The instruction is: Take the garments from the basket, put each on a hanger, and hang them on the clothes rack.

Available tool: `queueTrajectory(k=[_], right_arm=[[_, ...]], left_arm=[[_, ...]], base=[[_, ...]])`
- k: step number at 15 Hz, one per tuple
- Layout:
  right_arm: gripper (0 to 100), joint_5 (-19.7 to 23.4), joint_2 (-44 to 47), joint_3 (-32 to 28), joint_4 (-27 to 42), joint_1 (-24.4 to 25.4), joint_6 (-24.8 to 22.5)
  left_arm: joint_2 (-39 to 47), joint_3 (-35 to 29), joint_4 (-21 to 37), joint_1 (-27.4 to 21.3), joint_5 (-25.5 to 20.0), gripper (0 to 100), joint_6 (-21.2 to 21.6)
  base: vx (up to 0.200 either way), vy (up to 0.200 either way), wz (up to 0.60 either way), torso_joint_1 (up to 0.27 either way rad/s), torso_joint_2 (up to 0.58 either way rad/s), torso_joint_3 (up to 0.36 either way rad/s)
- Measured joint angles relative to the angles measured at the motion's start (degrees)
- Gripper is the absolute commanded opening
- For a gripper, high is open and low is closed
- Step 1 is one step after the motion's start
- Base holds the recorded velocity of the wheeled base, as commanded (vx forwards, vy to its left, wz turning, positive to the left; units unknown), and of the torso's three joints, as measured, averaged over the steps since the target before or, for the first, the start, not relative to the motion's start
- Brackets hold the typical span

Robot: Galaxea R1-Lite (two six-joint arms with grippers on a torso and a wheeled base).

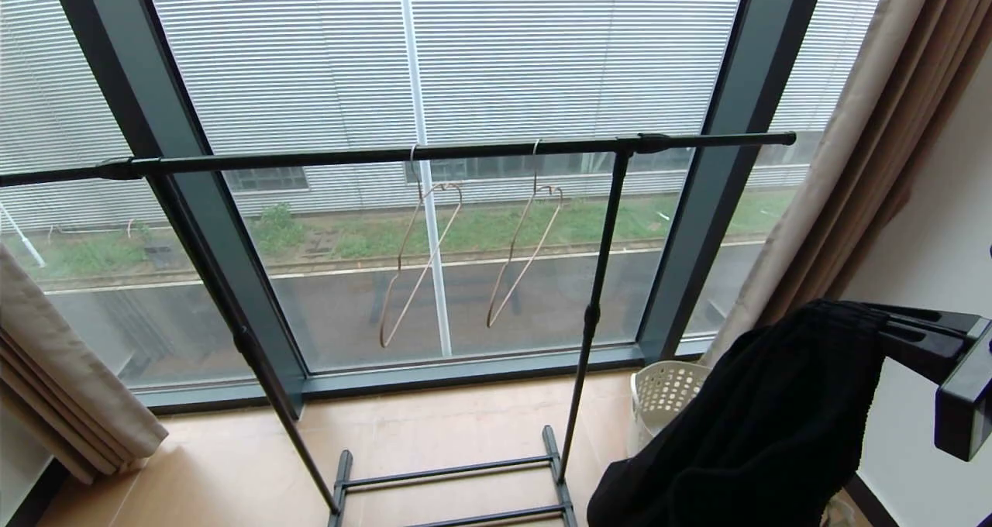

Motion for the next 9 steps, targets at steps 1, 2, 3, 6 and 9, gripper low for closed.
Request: queueTrajectory(k=[1, 2, 3, 6, 9], right_arm=[[0, 0.0, 0.0, 0.1, 0.1, 0.0, 0.0], [0, 0.1, 0.0, 0.2, 0.1, 0.0, 0.0], [0, 0.1, 0.0, 0.2, 0.0, 0.0, 0.0], [0, 0.1, 0.0, 0.2, 0.0, 0.0, 0.0], [0, 0.0, 0.0, 0.3, 0.2, 0.0, 0.0]], left_arm=[[0.0, 0.0, 0.0, 0.0, 0.0, 100, 0.0], [0.0, 0.0, 0.0, 0.0, 0.0, 100, 0.0], [0.0, 0.0, 0.0, 0.0, 0.0, 100, 0.0], [0.0, 0.0, 0.0, 0.0, 0.1, 100, 0.0], [0.0, 0.0, 0.0, 0.0, 0.1, 100, 0.0]], base=[[-0.200, 0.000, 0.00, -0.007, 0.00, 0.002], [-0.200, 0.000, 0.00, 0.007, 0.01, 0.002], [-0.200, 0.000, 0.00, 0.017, 0.01, 0.002], [-0.200, 0.000, 0.00, -0.001, 0.00, 0.004], [0.000, 0.000, 0.00, 0.000, 0.00, 0.000]])
